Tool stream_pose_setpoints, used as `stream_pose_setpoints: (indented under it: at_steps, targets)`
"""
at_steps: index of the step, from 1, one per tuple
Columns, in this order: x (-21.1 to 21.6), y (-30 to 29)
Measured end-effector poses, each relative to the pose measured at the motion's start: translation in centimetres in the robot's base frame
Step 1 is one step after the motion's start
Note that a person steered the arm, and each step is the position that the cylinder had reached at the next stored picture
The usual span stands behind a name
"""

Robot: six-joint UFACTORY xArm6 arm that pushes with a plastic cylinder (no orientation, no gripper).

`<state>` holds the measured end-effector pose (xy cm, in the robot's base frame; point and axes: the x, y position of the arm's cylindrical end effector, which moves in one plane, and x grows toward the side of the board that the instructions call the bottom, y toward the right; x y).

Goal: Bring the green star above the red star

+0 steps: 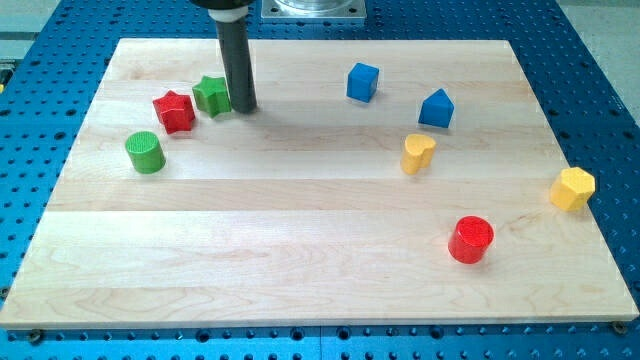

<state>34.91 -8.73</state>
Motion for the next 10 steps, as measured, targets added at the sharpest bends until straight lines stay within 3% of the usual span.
stream_pose_setpoints:
  at_steps: [1,4,5,7,10]
  targets:
    - [0.7,-3.1]
    - [-3.0,-7.9]
    - [-3.0,-8.0]
    - [-3.9,-1.9]
    - [-5.9,-8.0]
